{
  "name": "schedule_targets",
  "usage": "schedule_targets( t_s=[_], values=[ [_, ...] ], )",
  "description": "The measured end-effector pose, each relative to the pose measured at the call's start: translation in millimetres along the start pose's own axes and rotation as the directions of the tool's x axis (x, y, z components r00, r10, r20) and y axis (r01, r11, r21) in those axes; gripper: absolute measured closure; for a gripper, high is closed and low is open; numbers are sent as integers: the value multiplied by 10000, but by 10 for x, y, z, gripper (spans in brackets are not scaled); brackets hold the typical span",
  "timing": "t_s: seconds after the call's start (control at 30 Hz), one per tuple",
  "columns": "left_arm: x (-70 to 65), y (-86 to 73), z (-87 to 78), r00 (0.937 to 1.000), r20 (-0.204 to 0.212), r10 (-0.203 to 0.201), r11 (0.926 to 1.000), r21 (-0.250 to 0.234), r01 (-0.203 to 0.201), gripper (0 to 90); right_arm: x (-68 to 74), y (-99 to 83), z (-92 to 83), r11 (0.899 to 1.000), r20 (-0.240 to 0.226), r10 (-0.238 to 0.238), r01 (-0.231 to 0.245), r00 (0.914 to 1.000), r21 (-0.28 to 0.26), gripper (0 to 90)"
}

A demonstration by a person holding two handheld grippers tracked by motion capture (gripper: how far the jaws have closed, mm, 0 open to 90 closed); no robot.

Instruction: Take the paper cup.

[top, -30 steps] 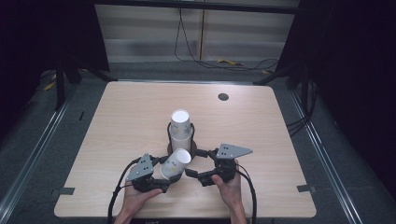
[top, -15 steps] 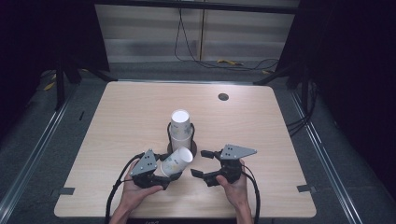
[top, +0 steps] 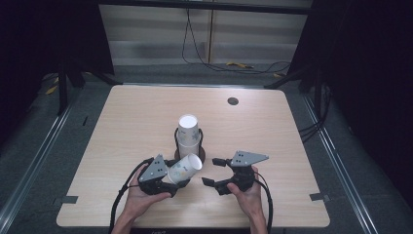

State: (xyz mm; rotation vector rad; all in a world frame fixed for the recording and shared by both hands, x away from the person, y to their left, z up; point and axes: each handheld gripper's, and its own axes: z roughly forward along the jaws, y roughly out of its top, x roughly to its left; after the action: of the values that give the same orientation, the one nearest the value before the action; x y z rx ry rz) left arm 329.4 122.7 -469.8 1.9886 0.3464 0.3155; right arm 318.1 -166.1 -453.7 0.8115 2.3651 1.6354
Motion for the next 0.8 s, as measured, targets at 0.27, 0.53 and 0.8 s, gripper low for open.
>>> schedule_targets(
  t_s=[0.27,0.53,0.8],
  values=[
    [3,69,13,9986,193,483,9971,586,-494,288,0,9,9,9988,23,-194,193,9998,457,190],
    [7,111,79,9958,484,779,9897,1162,-831,289,3,37,0,9937,30,-473,467,9989,1018,191],
    [10,184,112,9913,763,1073,9795,1631,-1185,289,11,79,-3,9871,-10,-776,770,9970,1407,220]
  ],
)
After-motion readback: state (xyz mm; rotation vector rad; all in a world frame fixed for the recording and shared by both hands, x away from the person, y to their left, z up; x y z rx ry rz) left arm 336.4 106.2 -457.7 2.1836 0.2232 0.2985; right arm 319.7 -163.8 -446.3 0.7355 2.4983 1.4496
